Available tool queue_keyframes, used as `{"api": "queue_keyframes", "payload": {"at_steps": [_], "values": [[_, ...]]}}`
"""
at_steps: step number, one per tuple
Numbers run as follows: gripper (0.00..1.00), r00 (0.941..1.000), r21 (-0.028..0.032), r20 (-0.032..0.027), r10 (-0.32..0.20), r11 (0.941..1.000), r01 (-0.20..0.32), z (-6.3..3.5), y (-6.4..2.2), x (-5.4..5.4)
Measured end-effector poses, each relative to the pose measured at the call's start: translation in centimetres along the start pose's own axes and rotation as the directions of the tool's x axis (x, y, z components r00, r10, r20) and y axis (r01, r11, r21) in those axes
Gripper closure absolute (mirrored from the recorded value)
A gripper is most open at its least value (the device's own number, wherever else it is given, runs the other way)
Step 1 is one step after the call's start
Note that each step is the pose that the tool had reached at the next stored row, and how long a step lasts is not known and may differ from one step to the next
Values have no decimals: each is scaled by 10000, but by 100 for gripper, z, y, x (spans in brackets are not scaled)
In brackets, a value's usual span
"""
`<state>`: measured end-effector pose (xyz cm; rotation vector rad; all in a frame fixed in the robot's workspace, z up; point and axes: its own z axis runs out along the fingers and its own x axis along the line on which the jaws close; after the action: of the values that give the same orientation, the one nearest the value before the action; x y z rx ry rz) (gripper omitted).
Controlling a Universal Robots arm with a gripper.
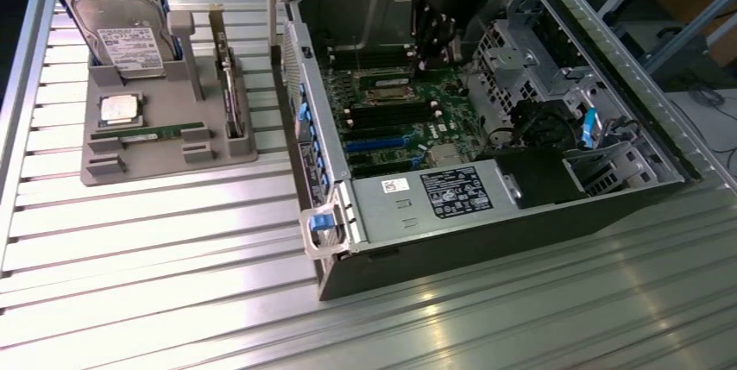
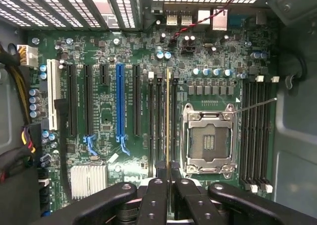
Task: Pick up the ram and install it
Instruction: 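Insert the ram into the slot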
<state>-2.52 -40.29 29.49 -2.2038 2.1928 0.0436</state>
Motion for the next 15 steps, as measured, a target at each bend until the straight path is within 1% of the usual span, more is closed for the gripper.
{"api": "queue_keyframes", "payload": {"at_steps": [4,8,11,12,15], "values": [[88,10000,0,0,1,10000,-1,19,0,2],[88,10000,0,0,1,10000,-1,35,1,43],[88,10000,3,-1,87,10000,-87,116,0,47],[88,9998,8,0,209,9998,-209,141,1,48],[88,9996,11,1,277,9996,-277,165,-3,49]]}}
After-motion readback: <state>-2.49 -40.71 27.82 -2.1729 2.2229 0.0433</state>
